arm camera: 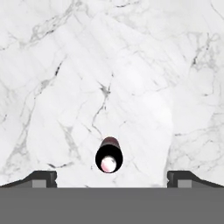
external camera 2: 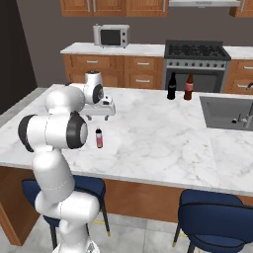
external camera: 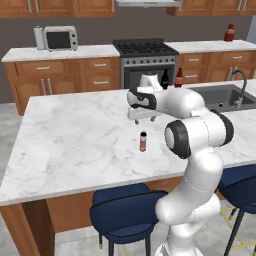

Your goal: Place the large bottle from the dining counter next to the other large bottle outside the sink, and place the small bottle from the dining counter next to the other small bottle inside the sink.

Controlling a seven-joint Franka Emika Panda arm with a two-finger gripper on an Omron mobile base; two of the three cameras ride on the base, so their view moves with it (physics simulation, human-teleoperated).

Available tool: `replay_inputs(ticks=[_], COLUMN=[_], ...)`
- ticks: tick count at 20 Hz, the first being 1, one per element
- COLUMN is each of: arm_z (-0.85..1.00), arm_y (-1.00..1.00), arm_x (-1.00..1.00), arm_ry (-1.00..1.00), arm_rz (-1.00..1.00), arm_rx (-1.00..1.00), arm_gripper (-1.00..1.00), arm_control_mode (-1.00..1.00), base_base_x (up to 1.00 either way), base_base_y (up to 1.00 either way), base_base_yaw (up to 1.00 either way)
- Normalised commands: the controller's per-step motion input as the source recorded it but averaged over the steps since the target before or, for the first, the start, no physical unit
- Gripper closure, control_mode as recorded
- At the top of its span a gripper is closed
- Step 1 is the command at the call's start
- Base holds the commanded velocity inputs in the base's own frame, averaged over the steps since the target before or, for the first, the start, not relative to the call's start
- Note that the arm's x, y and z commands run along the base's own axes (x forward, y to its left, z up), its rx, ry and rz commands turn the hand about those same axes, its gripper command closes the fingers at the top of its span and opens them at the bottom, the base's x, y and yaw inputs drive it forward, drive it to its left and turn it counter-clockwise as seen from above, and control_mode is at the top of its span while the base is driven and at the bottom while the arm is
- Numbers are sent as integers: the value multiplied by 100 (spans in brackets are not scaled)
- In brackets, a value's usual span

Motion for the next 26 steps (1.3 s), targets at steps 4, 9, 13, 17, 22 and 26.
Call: replay_inputs(ticks=[4,9,13,17,22,26], arm_z=[0,-1,-1,-1,-9,-17], arm_y=[3,0,0,0,0,0], arm_x=[-14,-45,-3,4,9,3], arm_ry=[0,0,0,0,0,0], arm_rz=[0,0,0,0,0,0], arm_rx=[0,0,0,0,0,0], arm_gripper=[-100,-100,-100,-100,-100,-100], arm_control_mode=[-100,-100,-100,-100,-100,-100], base_base_x=[0,0,0,0,0,0], base_base_y=[0,0,0,0,0,0], base_base_yaw=[0,0,0,0,0,0])
